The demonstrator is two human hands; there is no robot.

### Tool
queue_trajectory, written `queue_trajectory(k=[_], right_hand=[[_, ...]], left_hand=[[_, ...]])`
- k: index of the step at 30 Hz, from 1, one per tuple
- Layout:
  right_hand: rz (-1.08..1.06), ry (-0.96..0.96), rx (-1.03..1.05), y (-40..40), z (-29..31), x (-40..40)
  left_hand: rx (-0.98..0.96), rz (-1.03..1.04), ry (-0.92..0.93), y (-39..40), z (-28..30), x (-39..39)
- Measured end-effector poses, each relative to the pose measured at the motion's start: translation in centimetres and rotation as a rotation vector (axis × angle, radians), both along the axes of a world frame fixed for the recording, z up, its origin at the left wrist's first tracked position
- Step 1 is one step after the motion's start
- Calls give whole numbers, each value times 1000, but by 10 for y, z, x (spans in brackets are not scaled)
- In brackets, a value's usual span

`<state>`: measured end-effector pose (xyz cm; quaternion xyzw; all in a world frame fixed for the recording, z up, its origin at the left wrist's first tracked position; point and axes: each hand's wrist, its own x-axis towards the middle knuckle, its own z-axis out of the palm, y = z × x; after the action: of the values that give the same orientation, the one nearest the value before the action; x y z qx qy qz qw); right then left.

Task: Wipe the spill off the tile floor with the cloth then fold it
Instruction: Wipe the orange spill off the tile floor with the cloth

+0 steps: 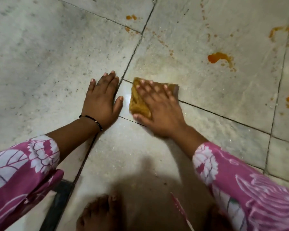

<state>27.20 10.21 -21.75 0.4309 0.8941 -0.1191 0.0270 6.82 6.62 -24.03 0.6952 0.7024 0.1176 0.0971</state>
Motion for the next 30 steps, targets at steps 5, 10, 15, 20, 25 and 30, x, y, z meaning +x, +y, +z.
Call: queue_trajectory(k=[5, 10, 15, 20, 25, 30], right_hand=[[-456, 8, 40, 8, 5, 73], [-403, -33, 73, -99, 1, 48], [8, -1, 45, -48, -4, 11], [-384, -29, 40, 3, 1, 82], [-637, -54, 46, -85, 7, 97], [-114, 6, 7, -62, -2, 35]], left_hand=[[5, 6, -18, -1, 1, -1], [-1, 0, -18, -1, 1, 0], [0, -13, -7, -1, 0, -3], [-1, -19, -17, -1, 0, -4], [-9, -15, -10, -1, -1, -1], [-14, -5, -5, 0, 0, -2]])
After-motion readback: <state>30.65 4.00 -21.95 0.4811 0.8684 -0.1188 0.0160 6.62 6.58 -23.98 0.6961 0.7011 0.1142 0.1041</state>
